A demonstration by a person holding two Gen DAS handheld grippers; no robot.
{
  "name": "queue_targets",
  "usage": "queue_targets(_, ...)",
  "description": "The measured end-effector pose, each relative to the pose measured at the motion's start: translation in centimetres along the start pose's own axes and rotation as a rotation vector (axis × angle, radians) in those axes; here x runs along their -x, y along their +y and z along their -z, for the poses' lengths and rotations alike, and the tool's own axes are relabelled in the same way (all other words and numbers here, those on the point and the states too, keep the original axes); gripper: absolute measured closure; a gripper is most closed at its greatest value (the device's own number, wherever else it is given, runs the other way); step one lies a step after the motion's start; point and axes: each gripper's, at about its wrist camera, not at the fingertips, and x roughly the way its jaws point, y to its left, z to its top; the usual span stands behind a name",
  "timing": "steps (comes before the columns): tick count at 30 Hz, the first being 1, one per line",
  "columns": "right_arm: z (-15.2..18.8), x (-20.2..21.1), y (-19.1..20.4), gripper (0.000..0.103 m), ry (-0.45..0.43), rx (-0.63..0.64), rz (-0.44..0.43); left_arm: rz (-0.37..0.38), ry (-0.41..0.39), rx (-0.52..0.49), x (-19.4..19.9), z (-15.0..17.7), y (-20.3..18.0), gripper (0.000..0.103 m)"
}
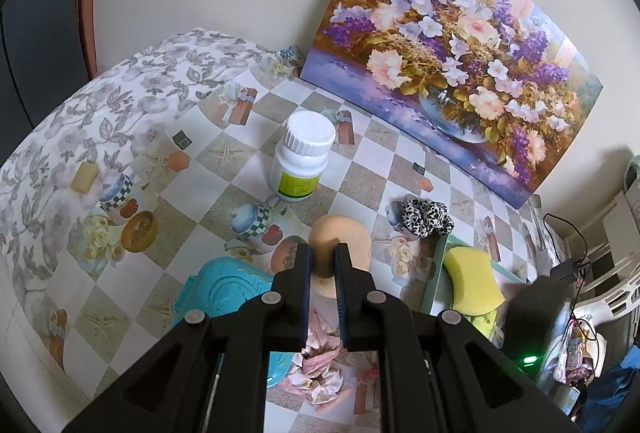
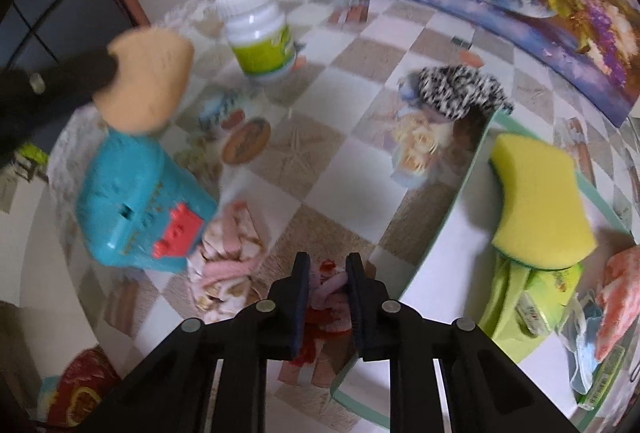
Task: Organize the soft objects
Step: 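Lift and carry the beige puff and red-pink toy over the tray with both tools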
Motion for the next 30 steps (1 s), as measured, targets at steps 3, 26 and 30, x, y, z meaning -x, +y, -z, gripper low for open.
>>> queue_targets(3, -0.2, 1.9, -0.5, 0.083, -0.040, -0.019, 0.006, 0.004, -0.012, -0.004, 0.5, 0.0, -0.2, 0.091)
queue_targets(26, 5.6, 8.9, -14.4, 0.083, -0.049, -0.432, 0.251, 0.219, 0.237, -0.287, -2.8, 6.1, -12.9, 0.091)
queue_targets(30, 7.5, 9.1, -17.0, 0.083, -0.031, -0.535, 0.240, 0.224, 0.297, -0.359, -4.0, 8.1, -15.1, 0.091)
